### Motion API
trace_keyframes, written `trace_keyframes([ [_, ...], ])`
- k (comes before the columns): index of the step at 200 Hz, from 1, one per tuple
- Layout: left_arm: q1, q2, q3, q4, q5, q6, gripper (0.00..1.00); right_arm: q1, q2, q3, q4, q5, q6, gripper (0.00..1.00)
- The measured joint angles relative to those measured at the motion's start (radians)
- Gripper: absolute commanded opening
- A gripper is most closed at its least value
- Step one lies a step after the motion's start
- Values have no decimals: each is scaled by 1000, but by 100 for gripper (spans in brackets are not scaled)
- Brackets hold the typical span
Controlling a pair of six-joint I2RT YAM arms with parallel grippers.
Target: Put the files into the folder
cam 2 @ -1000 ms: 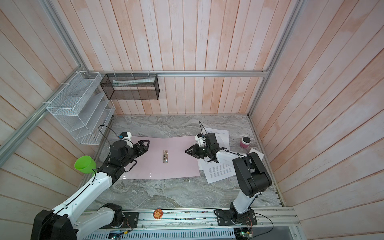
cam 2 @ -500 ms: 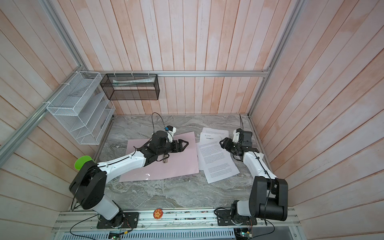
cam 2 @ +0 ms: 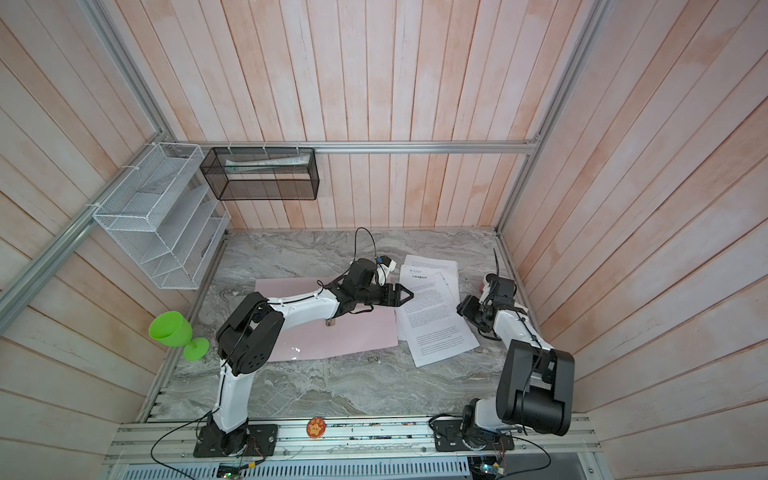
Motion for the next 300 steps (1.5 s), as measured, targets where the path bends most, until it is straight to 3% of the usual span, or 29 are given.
trace_keyframes([
  [65,-4,95,10,5,49,0,80,-23,10,-55,13,-3,10,63],
  [113,-4,127,25,6,62,0,80,-66,6,-76,26,-142,24,57],
  [185,-4,140,32,6,79,0,79,-66,-171,-144,48,-346,95,52],
  [215,-3,140,32,7,80,0,79,-66,-159,-169,63,-412,105,50],
  [274,1,144,28,25,91,-8,78,-66,-55,-178,77,-393,92,48],
  [300,3,149,28,27,99,-8,78,-66,-22,-177,79,-374,79,42],
])
